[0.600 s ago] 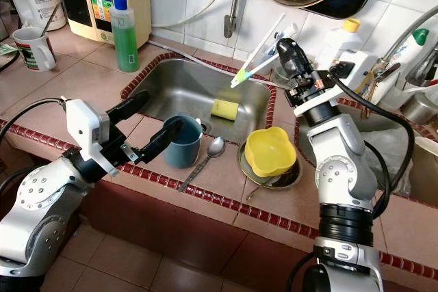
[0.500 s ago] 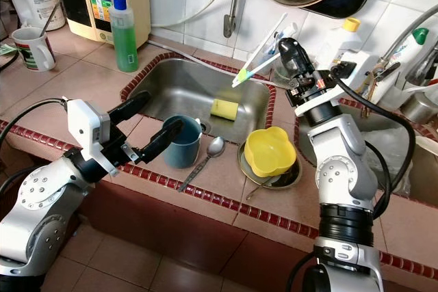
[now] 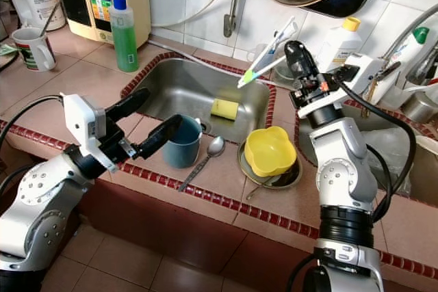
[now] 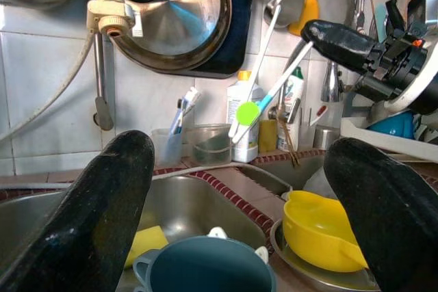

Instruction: Kitchen organization

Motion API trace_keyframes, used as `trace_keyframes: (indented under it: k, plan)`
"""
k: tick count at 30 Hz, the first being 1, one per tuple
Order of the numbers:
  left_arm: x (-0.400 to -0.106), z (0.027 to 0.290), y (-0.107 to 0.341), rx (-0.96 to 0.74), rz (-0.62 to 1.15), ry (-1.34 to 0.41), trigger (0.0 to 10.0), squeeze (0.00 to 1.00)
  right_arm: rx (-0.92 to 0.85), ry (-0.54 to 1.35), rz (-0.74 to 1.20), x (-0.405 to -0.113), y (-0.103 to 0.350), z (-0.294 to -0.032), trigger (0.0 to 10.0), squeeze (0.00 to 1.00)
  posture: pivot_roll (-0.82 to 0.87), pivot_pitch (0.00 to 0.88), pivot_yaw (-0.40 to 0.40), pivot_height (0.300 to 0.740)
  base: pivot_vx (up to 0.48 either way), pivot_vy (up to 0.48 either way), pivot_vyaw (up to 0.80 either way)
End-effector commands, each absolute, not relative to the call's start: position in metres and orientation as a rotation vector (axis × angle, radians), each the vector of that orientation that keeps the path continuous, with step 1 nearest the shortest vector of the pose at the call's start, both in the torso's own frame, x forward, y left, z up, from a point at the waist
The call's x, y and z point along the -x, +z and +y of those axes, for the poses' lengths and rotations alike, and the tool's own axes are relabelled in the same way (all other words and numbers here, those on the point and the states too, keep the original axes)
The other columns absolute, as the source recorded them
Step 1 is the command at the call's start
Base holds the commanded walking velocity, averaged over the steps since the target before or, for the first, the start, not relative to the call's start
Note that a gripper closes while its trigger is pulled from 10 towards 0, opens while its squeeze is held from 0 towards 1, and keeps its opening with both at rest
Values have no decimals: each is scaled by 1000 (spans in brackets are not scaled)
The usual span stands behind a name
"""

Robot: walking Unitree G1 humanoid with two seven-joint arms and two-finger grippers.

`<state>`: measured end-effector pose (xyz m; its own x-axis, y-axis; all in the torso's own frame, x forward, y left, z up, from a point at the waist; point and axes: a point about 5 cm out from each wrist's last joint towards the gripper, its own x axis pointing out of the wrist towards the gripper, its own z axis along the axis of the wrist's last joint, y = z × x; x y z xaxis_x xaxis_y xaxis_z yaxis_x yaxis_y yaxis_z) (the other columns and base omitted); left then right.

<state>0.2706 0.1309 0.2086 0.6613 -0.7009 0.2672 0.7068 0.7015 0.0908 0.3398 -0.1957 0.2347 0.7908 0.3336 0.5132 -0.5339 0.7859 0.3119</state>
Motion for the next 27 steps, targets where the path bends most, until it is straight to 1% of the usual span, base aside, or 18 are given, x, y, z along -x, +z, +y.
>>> trace_keyframes:
  k: [1, 10, 27]
  plan:
    - [-271, 128, 210, 27, -292, -808, 10000, 0, -447, 459, -473, -339, 238, -202, 10000, 0, 129, 0, -106, 740, 0, 0, 0]
    - [-271, 129, 210, 26, -292, -803, 10000, 0, -454, 468, -470, -340, 238, -202, 10000, 0, 132, 0, -108, 740, 285, 0, 0]
    - [-271, 128, 211, 26, -298, -806, 10000, 0, -451, 472, -471, -341, 238, -202, 10000, 0, 131, 0, -105, 740, 344, 0, 0]
